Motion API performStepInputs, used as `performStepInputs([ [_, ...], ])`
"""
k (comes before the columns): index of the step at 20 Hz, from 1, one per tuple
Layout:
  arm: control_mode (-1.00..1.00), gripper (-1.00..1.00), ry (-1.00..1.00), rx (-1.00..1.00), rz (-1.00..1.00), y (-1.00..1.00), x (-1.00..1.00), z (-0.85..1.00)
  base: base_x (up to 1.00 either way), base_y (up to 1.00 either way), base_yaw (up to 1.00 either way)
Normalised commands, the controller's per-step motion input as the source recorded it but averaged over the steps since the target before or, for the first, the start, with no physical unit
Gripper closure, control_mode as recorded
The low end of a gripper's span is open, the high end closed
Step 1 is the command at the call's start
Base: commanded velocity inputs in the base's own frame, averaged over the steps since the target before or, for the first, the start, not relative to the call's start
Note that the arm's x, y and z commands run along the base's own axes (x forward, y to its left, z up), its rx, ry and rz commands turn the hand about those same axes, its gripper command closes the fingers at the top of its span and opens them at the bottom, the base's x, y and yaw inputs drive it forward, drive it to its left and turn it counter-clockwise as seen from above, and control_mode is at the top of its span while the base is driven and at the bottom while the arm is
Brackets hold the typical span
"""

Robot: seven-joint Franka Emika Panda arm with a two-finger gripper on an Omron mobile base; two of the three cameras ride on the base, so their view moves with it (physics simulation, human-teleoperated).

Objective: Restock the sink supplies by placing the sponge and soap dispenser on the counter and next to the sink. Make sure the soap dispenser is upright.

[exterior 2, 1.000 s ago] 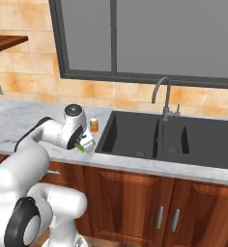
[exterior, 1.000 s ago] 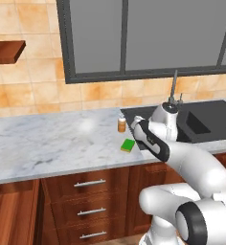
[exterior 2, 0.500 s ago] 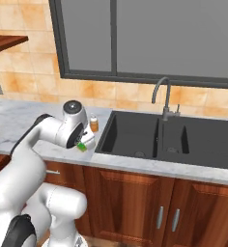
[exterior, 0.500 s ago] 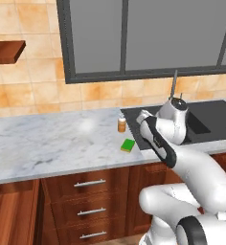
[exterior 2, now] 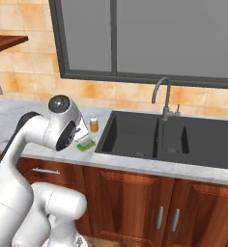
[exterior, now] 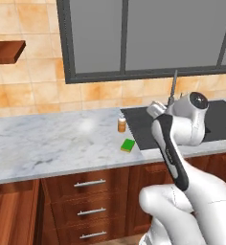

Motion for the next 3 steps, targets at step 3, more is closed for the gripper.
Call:
performStepInputs([
  [3, -1.00, -1.00, -0.13, 0.00, -0.05, -0.08, -0.63, 0.69, 0.00, 0.00, 0.00],
])
